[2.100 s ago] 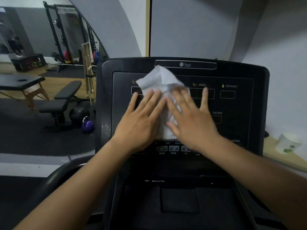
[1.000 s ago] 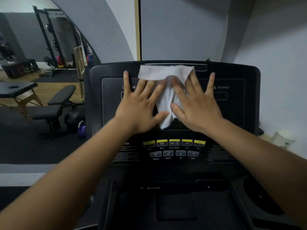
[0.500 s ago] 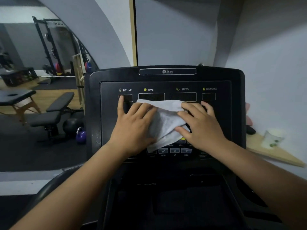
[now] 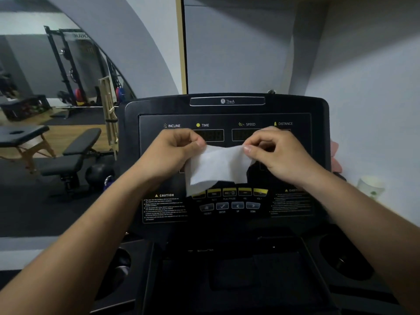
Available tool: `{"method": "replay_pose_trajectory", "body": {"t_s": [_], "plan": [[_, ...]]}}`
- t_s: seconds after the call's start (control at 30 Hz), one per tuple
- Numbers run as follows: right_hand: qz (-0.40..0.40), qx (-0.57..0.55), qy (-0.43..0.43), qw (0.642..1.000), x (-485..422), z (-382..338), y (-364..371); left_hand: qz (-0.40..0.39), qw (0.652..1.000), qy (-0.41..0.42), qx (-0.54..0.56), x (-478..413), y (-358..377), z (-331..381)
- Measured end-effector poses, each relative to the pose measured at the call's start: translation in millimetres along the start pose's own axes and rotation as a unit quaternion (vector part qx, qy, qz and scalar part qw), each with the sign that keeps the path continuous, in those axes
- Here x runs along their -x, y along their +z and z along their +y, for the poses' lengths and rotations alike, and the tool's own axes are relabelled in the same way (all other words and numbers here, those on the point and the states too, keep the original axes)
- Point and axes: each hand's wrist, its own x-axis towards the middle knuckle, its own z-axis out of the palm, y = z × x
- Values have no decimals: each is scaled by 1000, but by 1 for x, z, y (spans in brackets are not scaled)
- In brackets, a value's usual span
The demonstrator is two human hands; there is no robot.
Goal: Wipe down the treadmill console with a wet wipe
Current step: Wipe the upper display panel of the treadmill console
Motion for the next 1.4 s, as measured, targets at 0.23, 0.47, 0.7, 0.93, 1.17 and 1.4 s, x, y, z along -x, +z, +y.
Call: {"method": "replay_pose_trajectory", "body": {"t_s": [0.23,0.47,0.7,0.93,1.17,1.4], "plan": [[87,105,12,991,-22,23,21,176,840,247,-449,-8,27,-32],[106,398,-243,878,4,51,44,-10,766,269,-584,8,50,-99],[-47,563,-157,810,2,74,51,10,715,241,-657,-18,42,-82],[-19,591,-113,798,-61,44,27,40,702,218,-677,-73,27,-44],[-93,536,-212,812,29,70,86,20,734,248,-631,37,37,-123],[-25,576,-207,791,-80,2,92,95,715,169,-671,-32,-32,-75]]}}
